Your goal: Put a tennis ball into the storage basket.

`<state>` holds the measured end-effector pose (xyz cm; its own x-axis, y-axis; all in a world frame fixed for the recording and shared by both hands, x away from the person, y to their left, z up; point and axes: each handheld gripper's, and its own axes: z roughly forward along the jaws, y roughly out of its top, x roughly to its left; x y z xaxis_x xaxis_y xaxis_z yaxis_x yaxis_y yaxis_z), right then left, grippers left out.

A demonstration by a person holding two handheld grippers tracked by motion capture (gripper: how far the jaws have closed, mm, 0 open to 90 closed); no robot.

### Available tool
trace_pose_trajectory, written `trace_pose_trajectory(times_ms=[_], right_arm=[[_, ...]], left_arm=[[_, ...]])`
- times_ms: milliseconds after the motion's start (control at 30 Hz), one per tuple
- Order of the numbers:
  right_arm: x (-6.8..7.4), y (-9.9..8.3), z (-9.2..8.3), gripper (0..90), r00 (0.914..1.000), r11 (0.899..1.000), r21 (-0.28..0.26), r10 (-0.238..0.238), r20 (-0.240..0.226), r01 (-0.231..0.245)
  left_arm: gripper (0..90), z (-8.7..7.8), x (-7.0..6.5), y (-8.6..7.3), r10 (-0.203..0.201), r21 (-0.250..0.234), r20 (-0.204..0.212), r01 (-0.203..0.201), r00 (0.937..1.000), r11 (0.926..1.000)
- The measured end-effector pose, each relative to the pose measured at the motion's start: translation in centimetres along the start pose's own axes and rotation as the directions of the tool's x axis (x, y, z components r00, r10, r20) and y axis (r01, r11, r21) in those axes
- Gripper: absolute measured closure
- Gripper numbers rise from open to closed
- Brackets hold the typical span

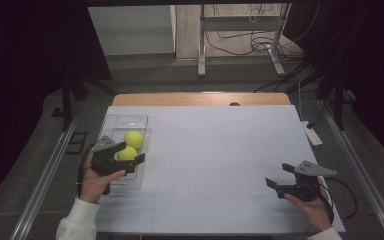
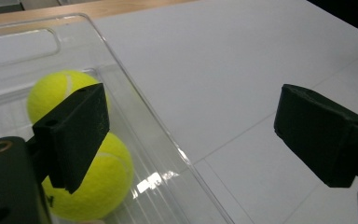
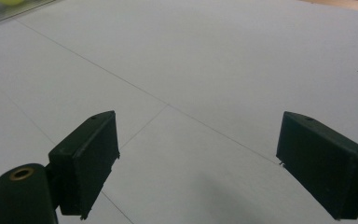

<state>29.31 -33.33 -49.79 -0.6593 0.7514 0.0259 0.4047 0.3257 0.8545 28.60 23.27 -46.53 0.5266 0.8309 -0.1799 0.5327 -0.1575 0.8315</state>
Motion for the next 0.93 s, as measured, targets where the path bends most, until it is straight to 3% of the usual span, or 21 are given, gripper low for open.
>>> trace_pose_trajectory(times_ms=[100, 267, 467, 933], right_arm=[[-0.1, 0.1, -0.2, 13.0, 1.0000, 1.000, -0.008, 0.001, 0.004, -0.001], [-0.1, 0.1, -0.4, 12.9, 1.0000, 1.000, -0.024, 0.003, -0.003, -0.003], [-0.2, 0.1, -0.6, 12.8, 0.9999, 0.999, -0.036, 0.001, -0.016, -0.002], [-0.4, 0.0, -0.4, 12.8, 0.9997, 0.999, -0.031, 0.007, -0.024, -0.007]], left_arm=[[11.4, 0.1, -0.4, -0.4, 0.008, -0.001, 0.003, -0.008, 1.0000, 1.0000], [11.7, 0.3, -1.3, -1.4, 0.016, -0.012, 0.045, -0.016, 0.9988, 0.9998], [11.7, 0.8, -1.8, -2.0, 0.038, 0.001, 0.046, -0.038, 0.9982, 0.9993], [11.7, 1.0, -1.7, -2.0, 0.033, 0.005, 0.050, -0.033, 0.9982, 0.9994]])
